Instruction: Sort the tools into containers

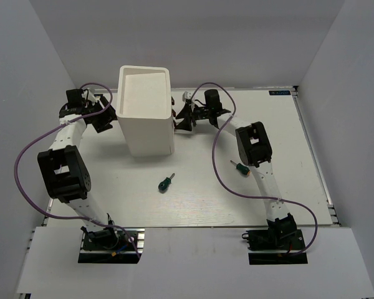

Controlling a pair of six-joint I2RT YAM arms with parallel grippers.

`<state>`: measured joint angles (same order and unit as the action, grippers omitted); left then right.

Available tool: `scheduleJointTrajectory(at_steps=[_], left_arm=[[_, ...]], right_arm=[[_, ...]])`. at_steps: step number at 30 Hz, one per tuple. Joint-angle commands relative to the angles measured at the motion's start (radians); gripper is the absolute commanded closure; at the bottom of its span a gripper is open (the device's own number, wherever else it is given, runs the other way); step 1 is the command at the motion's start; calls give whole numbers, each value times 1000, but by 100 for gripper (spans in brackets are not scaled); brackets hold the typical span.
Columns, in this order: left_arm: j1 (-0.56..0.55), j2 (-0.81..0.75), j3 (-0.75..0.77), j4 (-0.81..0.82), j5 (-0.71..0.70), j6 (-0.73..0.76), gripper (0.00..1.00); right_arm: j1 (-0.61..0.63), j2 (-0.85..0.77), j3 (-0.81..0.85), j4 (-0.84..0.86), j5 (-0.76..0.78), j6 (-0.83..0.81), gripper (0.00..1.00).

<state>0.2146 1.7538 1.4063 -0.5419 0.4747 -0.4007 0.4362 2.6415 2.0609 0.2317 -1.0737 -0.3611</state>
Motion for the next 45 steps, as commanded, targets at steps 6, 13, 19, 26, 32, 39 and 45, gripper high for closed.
scheduleJointTrajectory(at_steps=[6, 13, 19, 26, 32, 39, 45], left_arm=[[-18, -73, -15, -20, 62, 2, 24], [-18, -73, -15, -20, 62, 2, 24], [-18, -73, -15, -20, 62, 2, 24], [-18, -73, -24, -1, 62, -7, 24], [-7, -82, -53, 17, 53, -27, 22], [32, -102, -63, 17, 18, -47, 15], [71, -141, -72, -12, -37, -56, 12]], right_arm=[[18, 14, 48, 20, -46, -18, 38], [25, 17, 47, 29, -80, -10, 70], [26, -9, 10, 70, -72, 7, 100], [16, -118, -162, 138, 52, 11, 100], [1, -262, -362, 100, 234, -53, 100], [-28, -360, -455, 18, 374, -107, 100], [-57, -469, -574, -35, 363, -168, 100]])
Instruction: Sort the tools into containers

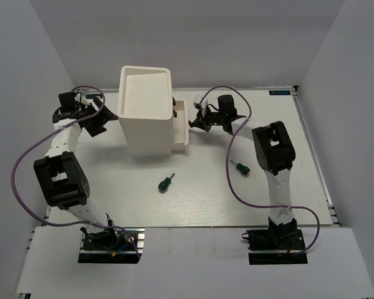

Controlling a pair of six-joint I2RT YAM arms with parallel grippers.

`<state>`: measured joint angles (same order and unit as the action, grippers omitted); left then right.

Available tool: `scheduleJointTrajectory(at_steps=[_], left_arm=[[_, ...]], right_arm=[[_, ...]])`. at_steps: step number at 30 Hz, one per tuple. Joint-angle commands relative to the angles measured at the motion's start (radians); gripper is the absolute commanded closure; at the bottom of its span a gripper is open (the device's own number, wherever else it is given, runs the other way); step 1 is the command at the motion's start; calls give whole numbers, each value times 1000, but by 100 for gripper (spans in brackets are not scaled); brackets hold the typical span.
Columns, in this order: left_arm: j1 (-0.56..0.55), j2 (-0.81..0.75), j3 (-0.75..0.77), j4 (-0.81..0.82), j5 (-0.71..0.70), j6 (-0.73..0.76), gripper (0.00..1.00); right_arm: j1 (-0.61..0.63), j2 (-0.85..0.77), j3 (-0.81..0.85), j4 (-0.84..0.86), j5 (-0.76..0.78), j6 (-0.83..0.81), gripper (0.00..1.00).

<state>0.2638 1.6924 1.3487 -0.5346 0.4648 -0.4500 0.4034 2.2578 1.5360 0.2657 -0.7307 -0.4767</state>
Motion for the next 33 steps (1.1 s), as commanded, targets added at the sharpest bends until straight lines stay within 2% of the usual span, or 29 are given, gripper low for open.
scheduleJointTrajectory(at_steps=[1, 9, 10, 13, 14, 15, 17, 18, 19, 20, 21, 22, 23, 24, 26, 28, 29, 30, 31, 32, 33], left_arm=[[32, -94, -14, -30, -28, -7, 12], [51, -158, -14, -60, -38, 60, 9], [42, -158, -14, -61, -38, 72, 9], [16, -223, -14, -61, -3, 146, 9], [15, -243, -14, -61, 23, 161, 11], [2, -266, -14, -61, 23, 195, 14], [-27, -333, -26, -74, 47, 232, 31], [-40, -356, -26, -74, 60, 258, 43], [-52, -378, -36, -74, 69, 269, 55], [-67, -425, -51, -74, 112, 281, 74], [-99, -451, -51, -83, 124, 293, 82], [-116, -477, -68, -84, 136, 293, 86], [-132, -503, -112, -84, 187, 293, 88], [-144, -561, -135, -73, 198, 293, 92], [-182, -617, -212, -73, 224, 293, 92], [-221, -681, -284, -102, 224, 303, 85], [-235, -694, -302, -111, 238, 303, 82], [-248, -703, -316, -111, 238, 303, 75], [-279, -703, -327, -120, 250, 303, 69], [-297, -703, -327, -133, 250, 315, 69], [-316, -703, -327, -133, 250, 315, 64]], right_arm=[[-32, -93, -59, -85, 33, -71, 100], [-86, -153, -117, -167, 25, -108, 100], [-89, -159, -117, -168, 14, -99, 85], [-101, -193, -122, -174, -67, -56, 19], [-104, -202, -122, -181, -62, -60, 10], [-104, -213, -119, -210, -47, -65, 10], [-110, -253, -119, -242, -1, -62, 10], [-113, -271, -116, -300, 19, -66, 10], [-120, -283, -99, -336, 109, -74, 10], [-120, -299, -90, -374, 143, -73, 10], [-123, -308, -53, -555, 177, -71, 55], [-129, -310, -13, -604, 250, -44, 91], [-133, -320, 25, -708, 257, -39, 100], [-149, -320, 39, -748, 249, -34, 100], [-175, -330, 81, -912, 261, 1, 100], [-190, -362, 78, -963, 248, 4, 100], [-192, -388, 41, -1000, 249, 0, 83], [-193, -418, 21, -1008, 243, -10, 49], [-198, -452, -44, -1019, 254, -29, 10], [-199, -474, -71, -1005, 264, -40, 9], [-201, -510, -98, -999, 266, -49, 9]])
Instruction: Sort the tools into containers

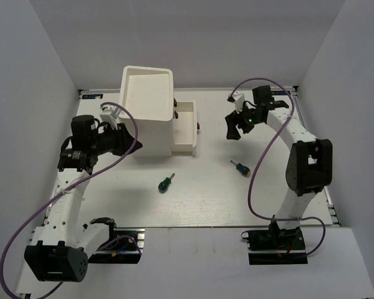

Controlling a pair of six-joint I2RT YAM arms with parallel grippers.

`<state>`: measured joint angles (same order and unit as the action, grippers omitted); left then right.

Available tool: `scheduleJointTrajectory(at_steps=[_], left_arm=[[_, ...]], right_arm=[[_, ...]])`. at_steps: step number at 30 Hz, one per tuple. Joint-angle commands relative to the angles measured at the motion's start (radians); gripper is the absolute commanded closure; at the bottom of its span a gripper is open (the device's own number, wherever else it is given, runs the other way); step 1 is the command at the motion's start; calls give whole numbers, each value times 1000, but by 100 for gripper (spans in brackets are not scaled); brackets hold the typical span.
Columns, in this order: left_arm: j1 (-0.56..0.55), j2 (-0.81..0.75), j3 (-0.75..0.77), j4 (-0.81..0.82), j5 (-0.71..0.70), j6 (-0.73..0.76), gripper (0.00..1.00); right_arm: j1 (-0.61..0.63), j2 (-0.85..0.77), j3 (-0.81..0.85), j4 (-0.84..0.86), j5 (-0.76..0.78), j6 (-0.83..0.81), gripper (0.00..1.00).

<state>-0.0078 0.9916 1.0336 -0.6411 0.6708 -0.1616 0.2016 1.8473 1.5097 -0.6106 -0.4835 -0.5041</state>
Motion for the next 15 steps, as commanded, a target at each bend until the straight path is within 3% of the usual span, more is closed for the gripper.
scheduleJointTrajectory(at_steps=[1, 5, 7, 8, 9, 15], left_arm=[[-64, -2, -12, -40, 35, 36, 62], [-197, 42, -9, -81, -25, 68, 54], [-250, 102, -18, -91, -84, 77, 47], [-300, 125, -18, -118, -117, 77, 47], [-325, 149, -3, -129, -138, 77, 47], [-497, 271, 45, -175, -345, 54, 36]], right_arm=[[-2, -138, -124, -115, 25, -28, 9], [2, -174, -178, -158, 37, -80, 9], [4, -162, -169, -212, 75, -56, 19], [1, -161, -169, -231, 82, -50, 29], [8, -161, -174, -244, 117, -30, 31], [22, -198, -273, -232, 244, -4, 30]])
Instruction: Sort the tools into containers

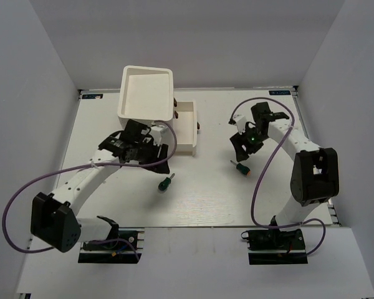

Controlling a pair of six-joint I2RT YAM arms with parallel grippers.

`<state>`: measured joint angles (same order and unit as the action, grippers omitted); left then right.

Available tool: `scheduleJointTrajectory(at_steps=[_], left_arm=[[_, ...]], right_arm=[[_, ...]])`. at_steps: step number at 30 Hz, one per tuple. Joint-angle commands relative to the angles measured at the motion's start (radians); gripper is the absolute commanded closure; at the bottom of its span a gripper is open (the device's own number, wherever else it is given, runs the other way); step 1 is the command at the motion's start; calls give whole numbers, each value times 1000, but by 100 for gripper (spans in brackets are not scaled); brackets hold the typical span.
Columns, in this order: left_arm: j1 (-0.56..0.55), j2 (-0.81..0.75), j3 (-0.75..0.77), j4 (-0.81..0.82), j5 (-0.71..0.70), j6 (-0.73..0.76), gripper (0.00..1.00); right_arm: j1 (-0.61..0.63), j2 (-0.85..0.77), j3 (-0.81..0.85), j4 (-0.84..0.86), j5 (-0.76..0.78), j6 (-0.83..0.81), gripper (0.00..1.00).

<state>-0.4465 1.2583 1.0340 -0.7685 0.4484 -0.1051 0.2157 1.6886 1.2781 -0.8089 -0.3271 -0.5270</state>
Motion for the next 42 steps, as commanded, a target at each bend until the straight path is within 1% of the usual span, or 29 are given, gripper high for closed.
scheduleJointTrajectory(at_steps=[1, 2, 5, 8, 11, 12, 18, 21, 23, 27, 31, 34, 35, 36, 37, 38, 40, 41, 42], left_arm=[[-72, 15, 44, -48, -160, -16, 35], [-84, 24, 32, -48, -181, -28, 34], [-124, 35, 11, -6, -221, -50, 31], [-165, 85, 11, 31, -267, -73, 31], [-208, 133, 11, 43, -358, -96, 31], [-218, 166, 11, 32, -414, -110, 31], [-253, 214, -75, 86, -465, -142, 31], [-262, 225, -100, 113, -493, -154, 33], [-262, 236, -112, 136, -502, -166, 37], [-271, 265, -144, 159, -522, -188, 40], [-281, 291, -144, 169, -551, -197, 45], [-291, 314, -135, 178, -562, -197, 46], [-291, 314, -135, 178, -562, -197, 50], [-291, 328, -126, 178, -571, -197, 50], [-300, 340, -126, 178, -571, -197, 52], [-301, 340, -126, 178, -571, -197, 61], [-311, 340, -98, 178, -571, -197, 71], [-311, 340, -86, 169, -571, -197, 79], [-320, 340, -71, 160, -571, -197, 83]], right_arm=[[16, -40, -74, -33, 101, 25, 30], [19, -43, -82, -35, 99, 30, 28], [39, -58, -137, -10, 102, 39, 28], [54, -58, -154, 5, 106, 59, 28], [57, -58, -151, 10, 106, 70, 28], [56, -58, -151, 13, 108, 73, 28], [50, -66, -134, 19, 112, 85, 28], [47, -72, -135, 23, 108, 96, 28], [47, -73, -137, 24, 106, 104, 28], [48, -78, -129, 24, 100, 114, 28], [47, -79, -125, 22, 97, 113, 28], [45, -83, -125, 19, 95, 113, 28], [45, -81, -125, 19, 95, 114, 28], [44, -84, -126, 17, 95, 114, 28], [44, -84, -128, 20, 91, 114, 28], [47, -87, -128, 19, 92, 114, 28], [44, -92, -129, 19, 91, 114, 28], [44, -89, -128, 17, 89, 113, 28], [42, -95, -129, 19, 89, 113, 28]])
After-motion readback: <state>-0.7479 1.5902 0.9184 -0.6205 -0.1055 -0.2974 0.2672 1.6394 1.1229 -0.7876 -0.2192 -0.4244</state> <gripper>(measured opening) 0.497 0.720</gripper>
